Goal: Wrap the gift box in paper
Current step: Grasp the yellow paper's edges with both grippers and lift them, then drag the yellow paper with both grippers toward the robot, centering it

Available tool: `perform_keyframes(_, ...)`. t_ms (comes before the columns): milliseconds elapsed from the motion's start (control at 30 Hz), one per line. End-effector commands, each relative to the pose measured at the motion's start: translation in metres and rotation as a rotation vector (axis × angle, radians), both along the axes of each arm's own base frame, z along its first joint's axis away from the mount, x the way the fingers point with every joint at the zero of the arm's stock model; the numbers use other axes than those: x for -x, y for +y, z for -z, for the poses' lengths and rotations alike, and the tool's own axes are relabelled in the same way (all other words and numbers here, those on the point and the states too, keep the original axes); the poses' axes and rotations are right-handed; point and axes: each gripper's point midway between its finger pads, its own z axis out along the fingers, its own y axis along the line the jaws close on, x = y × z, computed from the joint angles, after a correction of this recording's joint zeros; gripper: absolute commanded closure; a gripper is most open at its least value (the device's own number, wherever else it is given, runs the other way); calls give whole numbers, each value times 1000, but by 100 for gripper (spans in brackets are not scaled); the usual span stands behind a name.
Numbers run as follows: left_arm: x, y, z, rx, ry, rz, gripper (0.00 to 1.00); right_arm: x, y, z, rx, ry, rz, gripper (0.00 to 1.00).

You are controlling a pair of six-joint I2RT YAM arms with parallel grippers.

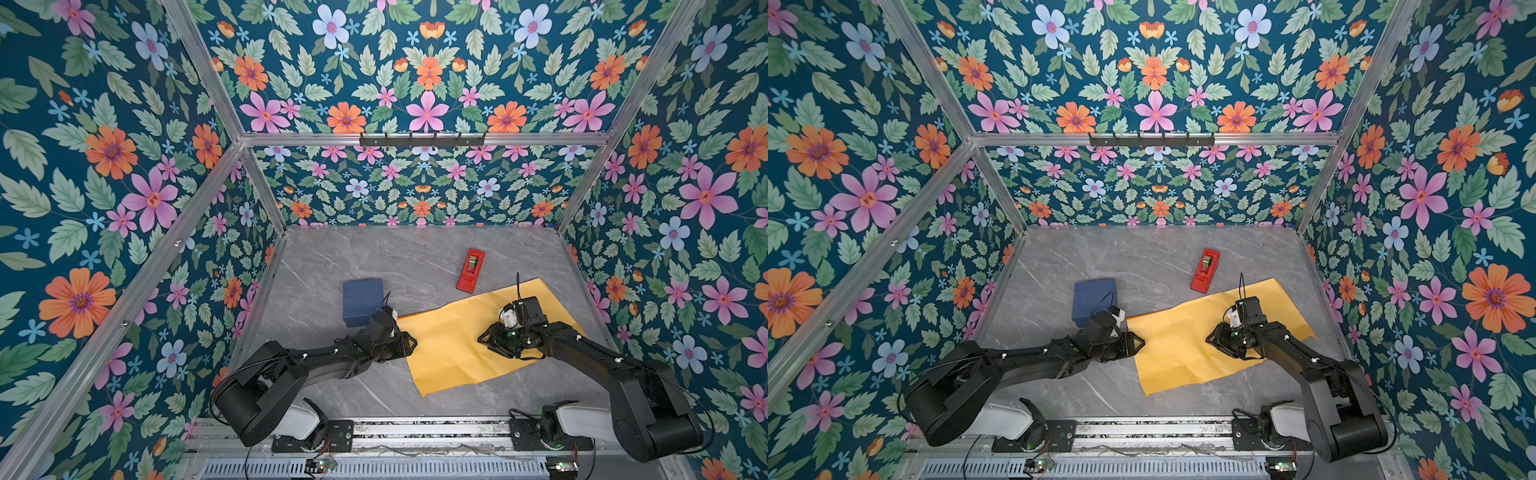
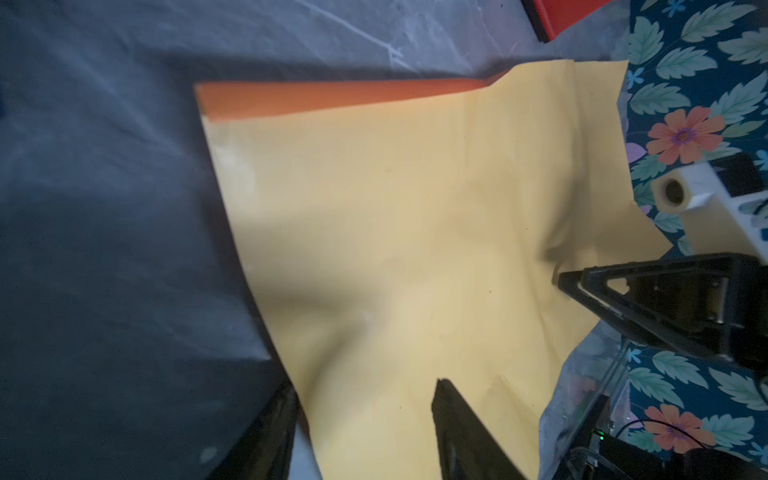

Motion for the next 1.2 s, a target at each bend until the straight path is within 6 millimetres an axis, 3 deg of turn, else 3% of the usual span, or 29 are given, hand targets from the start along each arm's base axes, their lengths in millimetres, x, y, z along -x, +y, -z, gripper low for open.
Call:
perform_keyframes(0, -13, -12, -18, 78, -78, -2, 47, -4, 2, -2, -17, -11, 18, 55)
perform_keyframes(767, -32, -39, -28, 207, -190, 26, 62, -3, 1, 3, -19, 5, 32, 59)
perform_keyframes(1167, -51, -54, -23, 156, -267, 51, 79, -6, 3, 3, -22, 10, 28, 59)
